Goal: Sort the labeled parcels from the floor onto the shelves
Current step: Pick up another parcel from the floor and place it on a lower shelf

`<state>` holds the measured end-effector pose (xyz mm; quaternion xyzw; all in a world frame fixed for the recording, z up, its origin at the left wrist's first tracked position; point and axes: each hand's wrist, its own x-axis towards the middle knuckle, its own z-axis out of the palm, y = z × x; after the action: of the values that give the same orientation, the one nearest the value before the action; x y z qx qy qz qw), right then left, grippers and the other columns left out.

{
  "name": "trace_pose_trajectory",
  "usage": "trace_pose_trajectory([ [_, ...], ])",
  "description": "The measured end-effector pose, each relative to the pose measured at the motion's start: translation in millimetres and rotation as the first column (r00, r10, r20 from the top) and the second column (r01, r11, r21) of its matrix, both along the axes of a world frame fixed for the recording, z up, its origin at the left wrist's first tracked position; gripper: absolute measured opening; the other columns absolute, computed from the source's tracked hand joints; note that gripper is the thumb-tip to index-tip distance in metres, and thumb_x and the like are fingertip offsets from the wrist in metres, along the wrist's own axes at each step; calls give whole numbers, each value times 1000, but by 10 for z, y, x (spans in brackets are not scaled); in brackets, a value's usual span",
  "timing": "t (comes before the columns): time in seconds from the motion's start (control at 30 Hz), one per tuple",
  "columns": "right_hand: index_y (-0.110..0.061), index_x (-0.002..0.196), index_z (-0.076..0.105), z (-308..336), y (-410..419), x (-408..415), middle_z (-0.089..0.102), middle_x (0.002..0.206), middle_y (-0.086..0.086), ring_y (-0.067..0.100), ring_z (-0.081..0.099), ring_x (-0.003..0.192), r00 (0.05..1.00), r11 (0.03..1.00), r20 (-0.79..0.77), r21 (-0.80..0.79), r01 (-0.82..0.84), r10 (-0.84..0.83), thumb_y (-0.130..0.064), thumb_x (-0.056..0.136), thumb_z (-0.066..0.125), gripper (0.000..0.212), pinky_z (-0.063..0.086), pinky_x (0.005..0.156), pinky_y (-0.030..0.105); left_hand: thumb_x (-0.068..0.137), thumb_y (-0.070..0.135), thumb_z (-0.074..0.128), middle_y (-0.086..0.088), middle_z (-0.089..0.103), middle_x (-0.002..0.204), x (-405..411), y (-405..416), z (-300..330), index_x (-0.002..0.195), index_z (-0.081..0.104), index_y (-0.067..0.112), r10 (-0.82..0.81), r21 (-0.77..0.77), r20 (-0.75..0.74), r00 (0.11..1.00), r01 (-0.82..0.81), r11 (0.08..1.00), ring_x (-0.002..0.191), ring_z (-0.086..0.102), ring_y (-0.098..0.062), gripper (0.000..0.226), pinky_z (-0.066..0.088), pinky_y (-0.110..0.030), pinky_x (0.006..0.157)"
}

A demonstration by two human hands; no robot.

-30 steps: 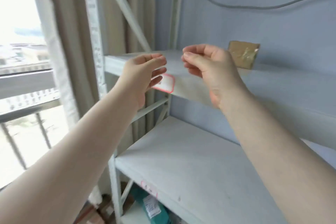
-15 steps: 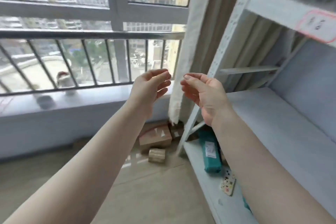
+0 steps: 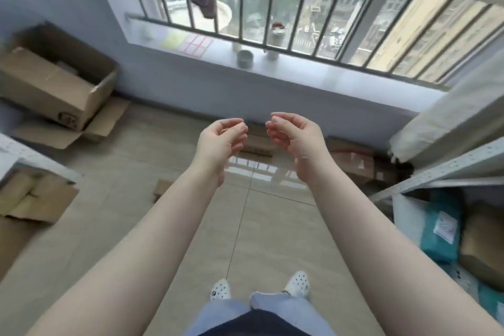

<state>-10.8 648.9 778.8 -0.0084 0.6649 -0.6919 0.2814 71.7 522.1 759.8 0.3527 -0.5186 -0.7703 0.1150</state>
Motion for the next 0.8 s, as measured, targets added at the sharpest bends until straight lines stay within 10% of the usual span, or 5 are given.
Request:
trace_pose_trajectory([
  [0.8, -15, 89, 66, -982, -3665, 756, 68, 81, 0, 13, 61, 74, 749, 716, 187, 221, -662, 636, -14, 87, 66, 3, 53, 81, 28, 91, 10, 65, 1, 67, 94, 1444, -3026, -796, 93, 65, 19, 551, 76, 230, 802, -579, 811, 81, 63, -8, 9, 51, -20, 75],
])
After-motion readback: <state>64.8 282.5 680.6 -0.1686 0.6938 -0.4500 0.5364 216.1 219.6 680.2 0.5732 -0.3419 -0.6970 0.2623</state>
